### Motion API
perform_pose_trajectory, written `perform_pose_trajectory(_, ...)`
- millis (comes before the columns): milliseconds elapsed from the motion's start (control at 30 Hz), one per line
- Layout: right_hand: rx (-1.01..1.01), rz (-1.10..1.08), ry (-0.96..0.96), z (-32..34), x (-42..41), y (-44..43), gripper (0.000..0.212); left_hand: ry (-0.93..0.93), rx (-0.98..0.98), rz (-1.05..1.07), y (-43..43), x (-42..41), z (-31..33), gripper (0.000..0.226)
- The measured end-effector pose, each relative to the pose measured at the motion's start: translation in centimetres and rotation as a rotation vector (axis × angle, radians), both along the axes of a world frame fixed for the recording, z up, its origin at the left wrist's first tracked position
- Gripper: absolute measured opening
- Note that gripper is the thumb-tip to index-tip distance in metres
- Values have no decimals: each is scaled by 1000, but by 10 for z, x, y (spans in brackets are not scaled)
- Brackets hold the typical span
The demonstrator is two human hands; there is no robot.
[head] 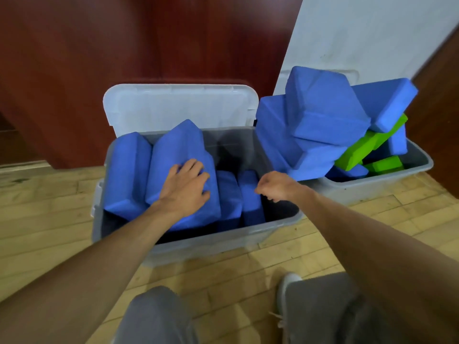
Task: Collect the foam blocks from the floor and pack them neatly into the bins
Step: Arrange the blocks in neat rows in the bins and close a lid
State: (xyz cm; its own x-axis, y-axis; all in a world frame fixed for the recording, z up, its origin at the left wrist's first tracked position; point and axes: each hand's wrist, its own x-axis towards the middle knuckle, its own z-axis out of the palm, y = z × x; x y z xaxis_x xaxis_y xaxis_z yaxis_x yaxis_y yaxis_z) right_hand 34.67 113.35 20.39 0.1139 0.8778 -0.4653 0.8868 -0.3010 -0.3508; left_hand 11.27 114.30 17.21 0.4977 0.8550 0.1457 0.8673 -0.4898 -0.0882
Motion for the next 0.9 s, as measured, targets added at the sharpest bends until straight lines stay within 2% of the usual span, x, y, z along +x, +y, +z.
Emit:
perform_pose_trajectory(100,-34,15,-139,-26,12,3,36,206,82,-29,9,20,5,32)
perform_pose_trajectory(267,-145,20,-155,-68,21,18,48,325,18,-34,29,44,1,35)
perform_pose_trajectory(367,-305,141,-150,-95,14,29,72,391,65,-54,36,39,-9,33)
perform_pose_trajectory(433,-410,171,-184,-114,8,33,96,384,98,-55,37,39,-13,34)
perform_pose_trajectory(500,-520,138,-241,-125,4,33,122,386,107,-50,37,41,-16,34)
perform_pose_trajectory(567,-522,68,-249,-127,2,32,134,379,103,-35,38,41,-17,33)
perform_pose_trajectory(700,-389,-15,-213,-127,3,31,130,335,123,-38,37,41,-20,35)
perform_pose_trajectory(900,-103,-46,-200,-87,9,22,100,227,160,-69,37,40,-20,35)
